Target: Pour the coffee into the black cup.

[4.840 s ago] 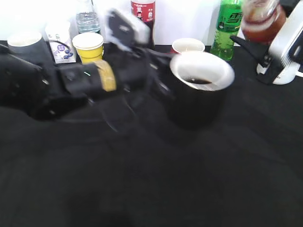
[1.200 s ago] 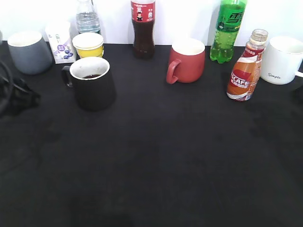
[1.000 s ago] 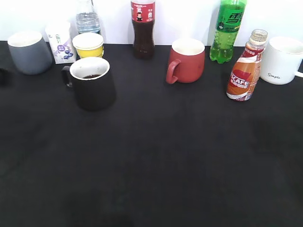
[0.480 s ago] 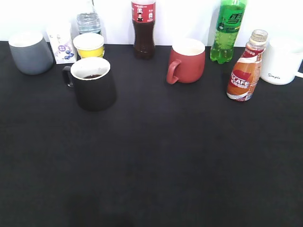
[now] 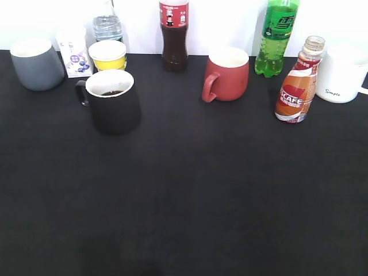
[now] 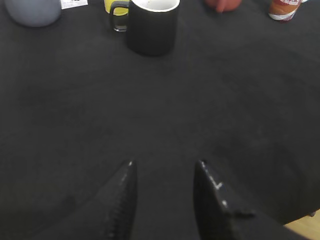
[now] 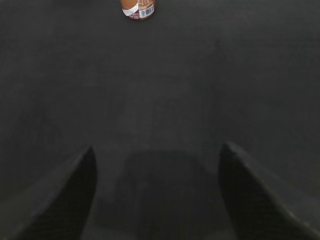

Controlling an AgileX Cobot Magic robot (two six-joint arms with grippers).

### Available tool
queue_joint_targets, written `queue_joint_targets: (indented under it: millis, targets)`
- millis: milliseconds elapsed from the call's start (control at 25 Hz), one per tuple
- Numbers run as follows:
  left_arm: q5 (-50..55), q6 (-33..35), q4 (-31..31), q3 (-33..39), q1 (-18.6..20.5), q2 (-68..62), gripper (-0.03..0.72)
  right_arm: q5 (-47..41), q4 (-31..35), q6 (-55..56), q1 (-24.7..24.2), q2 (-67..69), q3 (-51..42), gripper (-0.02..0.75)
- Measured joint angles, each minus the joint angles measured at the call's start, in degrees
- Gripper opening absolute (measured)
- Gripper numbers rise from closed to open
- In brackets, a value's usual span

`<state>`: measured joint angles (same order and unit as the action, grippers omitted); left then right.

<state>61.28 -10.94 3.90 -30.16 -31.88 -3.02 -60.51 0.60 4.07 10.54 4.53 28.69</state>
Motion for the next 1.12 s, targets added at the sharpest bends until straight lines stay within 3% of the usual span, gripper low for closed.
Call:
queue_joint_targets:
  millis: [80,280,440,1120]
  targets:
    - [0.0,0.0,0.0,0.0,3.1,0.5,0.291,0.1,0.0,0.0,-0.9,-0.7,0.0,0.589]
    - [0.0,0.0,0.0,0.0,19.1,3.4,0.246,0.2,0.4,0.0,-8.2,-5.0,0.0,0.589]
    - [0.0,0.0,0.0,0.0,26.9,3.4,0.243,0.3,0.4,0.0,-8.9,-5.0,0.0,0.589]
    - [0.0,0.0,0.0,0.0,28.4,3.4,0.239,0.3,0.4,0.0,-8.9,-5.0,0.0,0.589]
